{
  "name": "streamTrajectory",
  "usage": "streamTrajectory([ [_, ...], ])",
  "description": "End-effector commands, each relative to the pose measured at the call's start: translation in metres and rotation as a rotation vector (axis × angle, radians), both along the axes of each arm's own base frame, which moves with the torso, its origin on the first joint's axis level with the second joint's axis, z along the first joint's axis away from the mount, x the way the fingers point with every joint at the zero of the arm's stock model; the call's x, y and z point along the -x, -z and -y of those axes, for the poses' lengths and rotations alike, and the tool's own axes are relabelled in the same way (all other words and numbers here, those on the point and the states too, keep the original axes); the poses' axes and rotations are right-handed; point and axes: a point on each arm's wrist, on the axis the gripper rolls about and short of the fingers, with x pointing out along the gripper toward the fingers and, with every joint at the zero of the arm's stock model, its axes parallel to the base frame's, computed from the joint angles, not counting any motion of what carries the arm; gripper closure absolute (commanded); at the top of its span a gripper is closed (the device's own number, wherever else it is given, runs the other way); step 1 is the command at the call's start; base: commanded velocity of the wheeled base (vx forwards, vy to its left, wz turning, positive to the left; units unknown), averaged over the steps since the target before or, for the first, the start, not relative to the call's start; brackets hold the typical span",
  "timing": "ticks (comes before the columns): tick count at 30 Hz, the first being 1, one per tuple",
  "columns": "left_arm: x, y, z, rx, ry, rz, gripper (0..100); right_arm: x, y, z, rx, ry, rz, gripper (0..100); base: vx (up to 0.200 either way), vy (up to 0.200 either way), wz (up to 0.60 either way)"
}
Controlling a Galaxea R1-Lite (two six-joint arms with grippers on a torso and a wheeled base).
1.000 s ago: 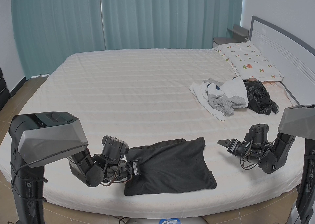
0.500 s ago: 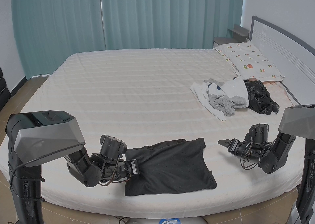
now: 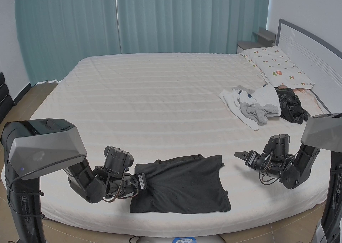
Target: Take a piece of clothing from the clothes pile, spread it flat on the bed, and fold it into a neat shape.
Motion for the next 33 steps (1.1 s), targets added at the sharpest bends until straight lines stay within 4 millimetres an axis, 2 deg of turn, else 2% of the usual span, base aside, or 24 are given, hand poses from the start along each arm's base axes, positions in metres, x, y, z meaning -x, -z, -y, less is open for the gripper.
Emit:
streamTrajectory([
  [1, 0.001, -0.004, -0.002, 0.002, -0.007, 0.008, 100, 0.0, -0.001, -0.001, 0.0, -0.004, 0.002, 0, 0.0, 0.2, 0.0],
  [6, -0.002, -0.008, -0.009, 0.004, -0.028, 0.016, 100, 0.001, -0.004, -0.002, -0.001, -0.005, 0.011, 0, 0.0, 0.2, 0.0],
  [14, 0.003, -0.002, -0.025, -0.008, -0.077, -0.024, 100, 0.005, -0.005, -0.013, -0.01, -0.034, 0.008, 0, 0.0, 0.2, 0.0],
  [25, 0.002, 0.003, -0.027, 0.006, -0.104, -0.043, 100, 0.005, -0.006, -0.016, -0.009, -0.03, 0.016, 0, 0.0, 0.2, 0.0],
  [33, 0.007, 0.006, -0.029, 0.002, -0.117, -0.068, 100, 0.007, -0.002, -0.022, -0.011, -0.047, 0.007, 0, 0.0, 0.0, 0.0],
])
